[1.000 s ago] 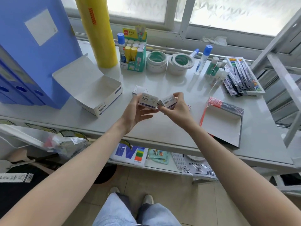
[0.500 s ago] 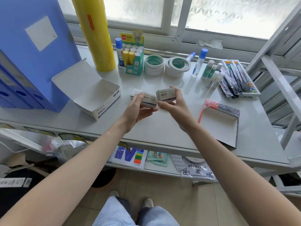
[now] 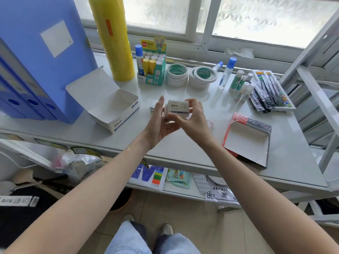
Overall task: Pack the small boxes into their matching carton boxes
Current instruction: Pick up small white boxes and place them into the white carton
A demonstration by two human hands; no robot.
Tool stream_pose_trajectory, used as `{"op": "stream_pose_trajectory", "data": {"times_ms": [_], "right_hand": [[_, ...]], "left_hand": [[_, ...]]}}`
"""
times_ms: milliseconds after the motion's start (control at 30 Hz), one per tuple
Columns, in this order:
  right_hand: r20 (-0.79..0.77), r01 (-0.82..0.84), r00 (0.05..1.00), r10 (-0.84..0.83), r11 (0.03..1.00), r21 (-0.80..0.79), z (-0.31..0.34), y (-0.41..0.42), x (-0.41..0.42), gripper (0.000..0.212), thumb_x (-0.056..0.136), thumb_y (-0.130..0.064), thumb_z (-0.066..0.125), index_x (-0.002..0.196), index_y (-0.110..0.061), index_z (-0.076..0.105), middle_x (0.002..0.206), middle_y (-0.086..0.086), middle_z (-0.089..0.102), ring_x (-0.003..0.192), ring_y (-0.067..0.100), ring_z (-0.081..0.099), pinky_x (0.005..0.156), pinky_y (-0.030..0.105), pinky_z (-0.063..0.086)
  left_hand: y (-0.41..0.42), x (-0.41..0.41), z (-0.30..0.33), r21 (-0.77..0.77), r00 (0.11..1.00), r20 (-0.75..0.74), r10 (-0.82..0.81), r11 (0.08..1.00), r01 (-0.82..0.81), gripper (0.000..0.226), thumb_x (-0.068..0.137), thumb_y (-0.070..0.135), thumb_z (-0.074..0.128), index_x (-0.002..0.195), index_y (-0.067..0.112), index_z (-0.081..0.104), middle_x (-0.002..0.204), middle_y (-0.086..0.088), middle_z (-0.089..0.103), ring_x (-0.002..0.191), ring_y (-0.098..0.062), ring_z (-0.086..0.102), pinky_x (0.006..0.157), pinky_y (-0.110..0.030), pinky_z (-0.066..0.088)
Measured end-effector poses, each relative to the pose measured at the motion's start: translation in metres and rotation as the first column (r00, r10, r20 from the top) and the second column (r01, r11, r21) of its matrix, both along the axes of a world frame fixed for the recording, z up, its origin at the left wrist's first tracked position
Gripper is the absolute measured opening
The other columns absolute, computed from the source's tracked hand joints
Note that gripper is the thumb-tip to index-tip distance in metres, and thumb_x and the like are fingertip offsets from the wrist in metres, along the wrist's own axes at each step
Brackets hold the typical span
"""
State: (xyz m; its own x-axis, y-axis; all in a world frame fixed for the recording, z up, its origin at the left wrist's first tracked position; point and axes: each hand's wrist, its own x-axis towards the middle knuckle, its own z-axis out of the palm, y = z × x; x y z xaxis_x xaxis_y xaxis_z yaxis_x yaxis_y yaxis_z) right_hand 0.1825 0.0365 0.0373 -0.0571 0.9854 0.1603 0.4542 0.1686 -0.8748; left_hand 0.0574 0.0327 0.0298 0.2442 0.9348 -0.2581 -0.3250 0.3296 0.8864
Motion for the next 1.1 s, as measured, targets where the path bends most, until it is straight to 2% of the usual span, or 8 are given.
{"op": "stream_pose_trajectory", "data": {"times_ms": [133, 367, 600, 767, 833, 900, 1033, 1100], "right_hand": [[0.09, -0.032, 0.995, 0.03, 0.999, 0.02, -0.003, 0.001, -0.005, 0.058, 0.072, -0.044, 0.075, 0.109, -0.01, 0.046, 0.108, 0.007, 0.046, 0.103, 0.027, 0.053, 0.086, 0.045, 0.053], [0.343, -0.238, 0.917, 0.204, 0.969, 0.059, 0.008, 0.008, -0.006, 0.07, 0.072, -0.033, 0.075, 0.13, -0.012, 0.042, 0.127, 0.007, 0.049, 0.116, 0.025, 0.044, 0.095, 0.043, 0.045], [0.51, -0.359, 0.819, 0.264, 0.929, 0.095, 0.031, 0.028, -0.03, 0.035, 0.073, -0.022, 0.07, 0.102, -0.007, 0.057, 0.099, 0.009, 0.064, 0.091, 0.028, 0.057, 0.078, 0.042, 0.048], [0.435, -0.322, 0.866, 0.245, 0.94, 0.111, 0.038, 0.037, -0.049, 0.04, 0.069, -0.023, 0.078, 0.099, -0.004, 0.059, 0.098, 0.011, 0.064, 0.086, 0.026, 0.057, 0.072, 0.037, 0.047], [0.415, -0.292, 0.881, 0.227, 0.951, 0.099, 0.036, 0.042, -0.055, 0.041, 0.068, -0.022, 0.079, 0.099, -0.004, 0.06, 0.099, 0.011, 0.065, 0.087, 0.026, 0.057, 0.073, 0.036, 0.047], [0.413, -0.27, 0.885, 0.216, 0.96, 0.076, 0.032, 0.046, -0.06, 0.04, 0.067, -0.022, 0.078, 0.098, -0.004, 0.06, 0.098, 0.011, 0.066, 0.087, 0.027, 0.059, 0.074, 0.038, 0.049], [0.406, -0.244, 0.891, 0.204, 0.968, 0.05, 0.025, 0.052, -0.068, 0.037, 0.068, -0.021, 0.077, 0.094, -0.003, 0.06, 0.095, 0.014, 0.066, 0.086, 0.031, 0.059, 0.074, 0.041, 0.051], [0.402, -0.238, 0.894, 0.199, 0.97, 0.049, 0.023, 0.055, -0.072, 0.036, 0.068, -0.02, 0.076, 0.095, -0.002, 0.059, 0.095, 0.015, 0.066, 0.087, 0.031, 0.059, 0.074, 0.04, 0.049]], "left_hand": [[-0.001, -0.003, -0.002, 0.048, 0.998, -0.065, -0.003, 0.999, 0.007, 0.046, 0.093, 0.047, 0.043, 0.118, 0.01, 0.056, 0.1, -0.008, 0.066, 0.087, -0.013, 0.067, 0.079, -0.025, 0.054], [-0.003, -0.019, 0.001, 0.068, 0.989, -0.14, 0.04, 0.997, -0.031, 0.032, 0.095, 0.036, 0.04, 0.114, 0.017, 0.058, 0.098, -0.006, 0.064, 0.082, -0.011, 0.064, 0.078, -0.024, 0.054], [0.0, -0.037, 0.013, 0.097, 0.977, -0.196, 0.078, 0.993, -0.06, 0.024, 0.094, 0.039, 0.041, 0.099, 0.027, 0.061, 0.093, 0.0, 0.067, 0.078, -0.01, 0.065, 0.084, -0.032, 0.053], [0.007, -0.065, 0.021, 0.154, 0.919, -0.386, 0.074, 0.988, -0.015, 0.041, 0.092, 0.058, 0.025, 0.107, 0.037, 0.057, 0.116, 0.004, 0.064, 0.109, -0.008, 0.059, 0.094, -0.032, 0.045], [0.015, -0.079, 0.018, 0.266, 0.798, -0.554, 0.238, 0.959, -0.101, 0.044, 0.092, 0.054, 0.024, 0.109, 0.029, 0.056, 0.121, -0.002, 0.062, 0.111, -0.012, 0.055, 0.093, -0.031, 0.04], [0.023, -0.097, 0.009, 0.397, 0.537, -0.74, 0.405, 0.908, -0.137, 0.041, 0.092, 0.04, 0.037, 0.12, 0.016, 0.054, 0.129, -0.01, 0.056, 0.113, -0.018, 0.051, 0.091, -0.027, 0.037], [0.028, -0.126, -0.013, 0.221, 0.035, -0.975, 0.218, 0.971, 0.092, 0.057, 0.085, 0.018, 0.049, 0.141, 0.012, 0.035, 0.14, -0.012, 0.045, 0.128, -0.032, 0.04, 0.102, -0.042, 0.034], [0.024, -0.13, -0.02, 0.164, -0.065, -0.982, 0.176, 0.973, 0.162, 0.057, 0.083, 0.011, 0.045, 0.14, 0.013, 0.037, 0.135, -0.01, 0.052, 0.122, -0.033, 0.044, 0.097, -0.043, 0.035]]}}
